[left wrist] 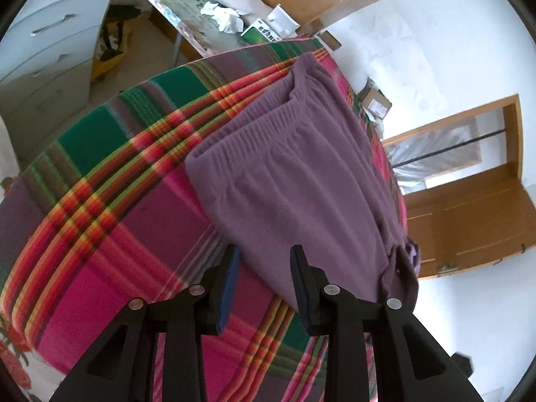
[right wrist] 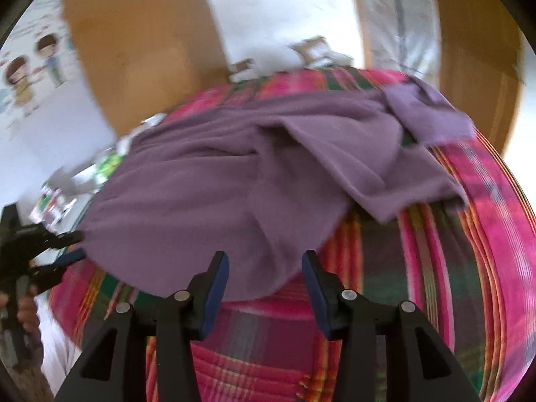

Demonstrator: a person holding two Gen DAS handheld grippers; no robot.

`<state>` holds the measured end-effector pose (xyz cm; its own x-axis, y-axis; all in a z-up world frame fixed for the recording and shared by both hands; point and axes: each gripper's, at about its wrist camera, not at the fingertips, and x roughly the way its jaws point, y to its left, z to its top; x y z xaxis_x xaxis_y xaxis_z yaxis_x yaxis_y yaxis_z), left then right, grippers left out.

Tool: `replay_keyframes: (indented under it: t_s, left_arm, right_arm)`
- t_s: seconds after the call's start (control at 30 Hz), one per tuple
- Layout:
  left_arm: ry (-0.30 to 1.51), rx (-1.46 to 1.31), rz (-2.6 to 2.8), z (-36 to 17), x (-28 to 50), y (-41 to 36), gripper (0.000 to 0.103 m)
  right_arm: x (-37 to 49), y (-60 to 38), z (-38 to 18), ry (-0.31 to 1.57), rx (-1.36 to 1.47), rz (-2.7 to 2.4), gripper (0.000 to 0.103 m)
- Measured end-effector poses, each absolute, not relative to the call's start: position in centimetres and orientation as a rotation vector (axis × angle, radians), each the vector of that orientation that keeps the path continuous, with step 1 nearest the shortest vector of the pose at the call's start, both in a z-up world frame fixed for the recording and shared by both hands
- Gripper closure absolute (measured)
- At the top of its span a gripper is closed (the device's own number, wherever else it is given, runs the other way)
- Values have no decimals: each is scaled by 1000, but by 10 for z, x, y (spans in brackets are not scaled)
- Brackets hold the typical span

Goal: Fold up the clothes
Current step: 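Grasp the ribbed waistband with the left gripper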

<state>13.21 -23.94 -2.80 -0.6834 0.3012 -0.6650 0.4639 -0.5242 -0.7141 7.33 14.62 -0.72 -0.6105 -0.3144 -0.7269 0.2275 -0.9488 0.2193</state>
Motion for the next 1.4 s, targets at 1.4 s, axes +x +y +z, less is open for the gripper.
replay_keyframes:
  t_s: [1.4]
  left_arm:
    - [1405,1148,-2428,-24,117,-288,55]
  right_arm:
    - [50,147,-23,-278,1313,-2633,58]
